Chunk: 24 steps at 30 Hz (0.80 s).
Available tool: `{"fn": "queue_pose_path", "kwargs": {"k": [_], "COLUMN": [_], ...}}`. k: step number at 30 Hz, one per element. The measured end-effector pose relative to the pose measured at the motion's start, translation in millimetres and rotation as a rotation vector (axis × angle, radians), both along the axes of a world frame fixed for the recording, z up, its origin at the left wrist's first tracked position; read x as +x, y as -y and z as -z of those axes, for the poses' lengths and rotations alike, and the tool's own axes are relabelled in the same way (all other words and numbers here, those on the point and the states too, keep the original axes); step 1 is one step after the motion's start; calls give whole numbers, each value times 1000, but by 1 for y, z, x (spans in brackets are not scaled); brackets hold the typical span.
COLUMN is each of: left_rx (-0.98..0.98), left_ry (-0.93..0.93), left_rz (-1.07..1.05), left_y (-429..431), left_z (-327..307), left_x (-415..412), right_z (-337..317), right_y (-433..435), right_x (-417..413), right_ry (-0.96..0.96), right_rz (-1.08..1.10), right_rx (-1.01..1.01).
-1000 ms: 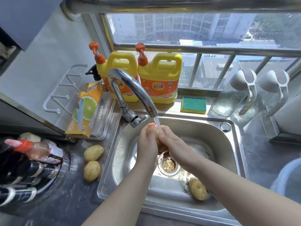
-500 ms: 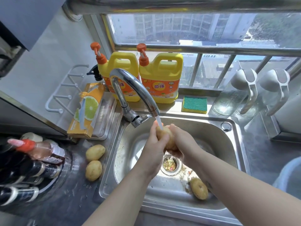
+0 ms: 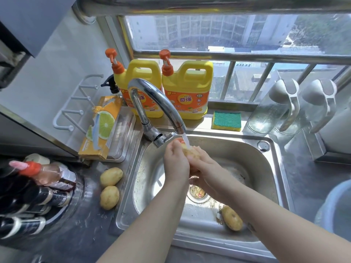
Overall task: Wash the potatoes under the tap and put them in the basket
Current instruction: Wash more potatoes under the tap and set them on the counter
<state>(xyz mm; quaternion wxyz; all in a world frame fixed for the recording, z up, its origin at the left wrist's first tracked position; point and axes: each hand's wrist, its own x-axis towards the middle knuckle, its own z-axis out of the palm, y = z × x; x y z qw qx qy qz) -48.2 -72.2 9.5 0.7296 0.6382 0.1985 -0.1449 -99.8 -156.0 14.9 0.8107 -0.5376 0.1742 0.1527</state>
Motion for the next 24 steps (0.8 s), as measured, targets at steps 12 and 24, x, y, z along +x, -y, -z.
{"fn": "queue_pose_path", "kwargs": {"k": [12, 24], "left_rx": [-170, -183], "left_ry": [17, -82], "left_rz": [380, 9], "left_y": [-12, 10], "left_z": [0, 0], "left_x": [-16, -8], "right_z": [5, 10], "right_y": [9, 1], "right_x": [11, 10], "right_ry": [-213, 37], "right_rz": [211, 131], "right_rx": [-18, -200]}}
